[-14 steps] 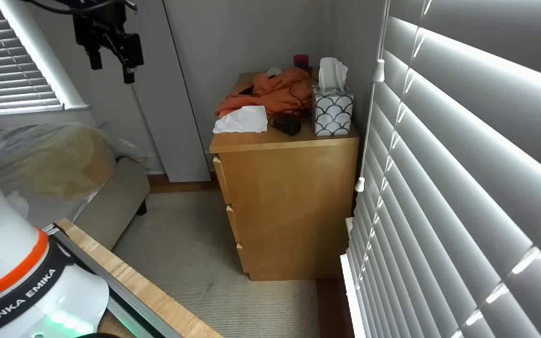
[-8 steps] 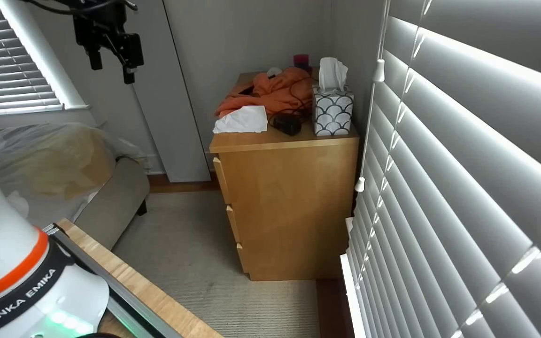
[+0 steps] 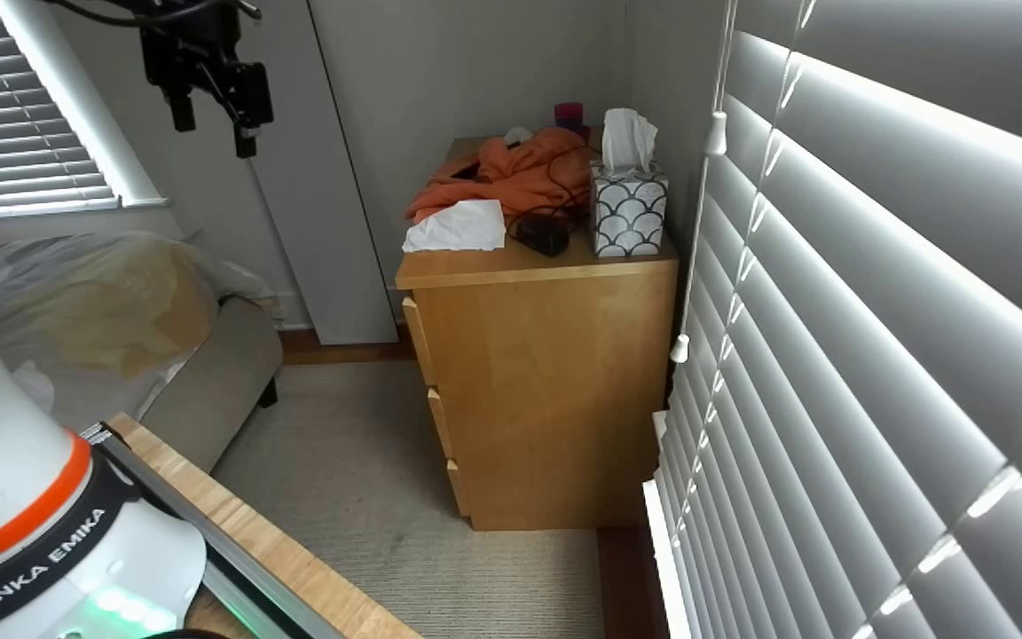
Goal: Pick up the remote from the orange towel and place it on the white paper towel
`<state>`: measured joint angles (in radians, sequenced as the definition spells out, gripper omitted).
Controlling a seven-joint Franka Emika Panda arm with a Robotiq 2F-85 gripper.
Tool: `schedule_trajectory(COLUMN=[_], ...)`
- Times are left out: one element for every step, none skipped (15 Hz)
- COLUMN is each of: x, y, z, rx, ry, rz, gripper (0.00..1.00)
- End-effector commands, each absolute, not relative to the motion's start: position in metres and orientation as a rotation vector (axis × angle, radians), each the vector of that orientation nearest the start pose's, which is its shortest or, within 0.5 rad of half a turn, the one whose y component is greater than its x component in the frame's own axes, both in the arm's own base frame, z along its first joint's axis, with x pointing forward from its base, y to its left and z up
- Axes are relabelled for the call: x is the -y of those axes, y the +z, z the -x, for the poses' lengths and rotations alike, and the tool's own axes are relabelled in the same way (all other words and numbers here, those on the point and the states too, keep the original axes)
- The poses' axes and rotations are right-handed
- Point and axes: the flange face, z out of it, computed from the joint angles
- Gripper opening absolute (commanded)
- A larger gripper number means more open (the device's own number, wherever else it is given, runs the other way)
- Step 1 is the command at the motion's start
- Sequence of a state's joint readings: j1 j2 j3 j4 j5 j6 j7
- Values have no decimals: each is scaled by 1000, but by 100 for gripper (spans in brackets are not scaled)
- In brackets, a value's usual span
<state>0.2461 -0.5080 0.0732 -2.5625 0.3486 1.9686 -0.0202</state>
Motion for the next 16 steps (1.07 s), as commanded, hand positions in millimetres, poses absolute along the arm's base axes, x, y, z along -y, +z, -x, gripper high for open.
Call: schedule_trajectory(x=[-122, -115, -112, -108, -108, -110, -112, -117, -120, -127, -131, -134, -136, -142, -132, -135], y=[448, 460, 467, 476, 482, 487, 490, 491, 492, 489, 487, 482, 479, 475, 483, 479], z=[-388, -412, -426, -447, -465, -483, -500, -517, -530, -546, -559, -573, -585, -595, -569, -577], rx=[258, 263, 264, 265, 274, 291, 332, 391, 422, 471, 494, 493, 490, 508, 489, 492], ry=[96, 54, 17, -27, -72, -122, -154, -160, -170, -160, -168, -175, -185, -187, -188, -183], rz=[2863, 2873, 2869, 2877, 2877, 2899, 2919, 2932, 2950, 2961, 2979, 3016, 3045, 3038, 3013, 3013], gripper=[100, 100, 100, 100, 100, 100, 100, 100, 100, 100, 100, 100, 100, 100, 100, 100])
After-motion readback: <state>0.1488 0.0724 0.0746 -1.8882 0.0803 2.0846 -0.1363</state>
